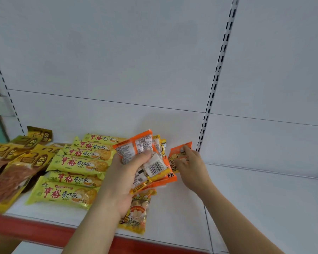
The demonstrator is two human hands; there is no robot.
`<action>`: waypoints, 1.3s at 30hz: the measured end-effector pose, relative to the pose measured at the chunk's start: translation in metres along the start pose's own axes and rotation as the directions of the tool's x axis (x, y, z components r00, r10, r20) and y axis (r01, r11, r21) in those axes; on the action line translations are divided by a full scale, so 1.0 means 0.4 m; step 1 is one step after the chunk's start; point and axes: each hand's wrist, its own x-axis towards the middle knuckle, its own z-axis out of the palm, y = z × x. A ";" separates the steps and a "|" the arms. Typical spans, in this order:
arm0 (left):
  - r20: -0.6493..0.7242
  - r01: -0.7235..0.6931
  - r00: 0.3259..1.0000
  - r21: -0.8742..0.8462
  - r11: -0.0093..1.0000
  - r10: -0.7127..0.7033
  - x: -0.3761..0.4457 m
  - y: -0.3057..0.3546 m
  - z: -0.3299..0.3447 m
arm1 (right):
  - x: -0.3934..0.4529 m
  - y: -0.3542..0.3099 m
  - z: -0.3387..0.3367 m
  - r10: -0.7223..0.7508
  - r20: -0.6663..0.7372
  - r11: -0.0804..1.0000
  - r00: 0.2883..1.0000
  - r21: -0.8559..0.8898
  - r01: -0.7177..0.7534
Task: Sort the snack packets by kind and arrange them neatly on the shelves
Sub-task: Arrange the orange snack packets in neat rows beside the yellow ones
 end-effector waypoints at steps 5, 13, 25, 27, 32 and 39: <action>0.004 -0.027 1.000 0.022 0.999 0.027 -0.001 -0.010 -0.014 | -0.010 0.052 0.015 0.034 0.186 0.862 0.982 -0.503 0.066; 0.025 -0.064 0.998 0.027 0.998 0.064 -0.008 -0.018 -0.002 | -0.011 0.047 0.018 0.089 0.171 0.760 0.981 -0.649 0.044; 0.014 -0.080 0.997 0.041 0.996 0.080 -0.002 -0.035 -0.003 | -0.028 0.046 0.022 -0.008 0.399 0.633 0.917 -0.708 0.313; 0.010 -0.081 0.997 0.045 0.996 0.080 -0.002 -0.039 -0.004 | -0.017 0.051 0.018 -0.012 0.414 0.627 0.910 -0.706 0.329; 0.003 -0.067 0.998 0.059 0.996 0.067 -0.008 -0.049 0.014 | -0.011 0.062 0.009 -0.066 0.405 0.645 0.912 -0.680 0.349; 0.024 -0.087 0.996 0.046 0.995 0.086 0.002 -0.061 0.039 | -0.091 -0.050 -0.104 -0.070 -0.035 0.987 0.997 -0.146 0.064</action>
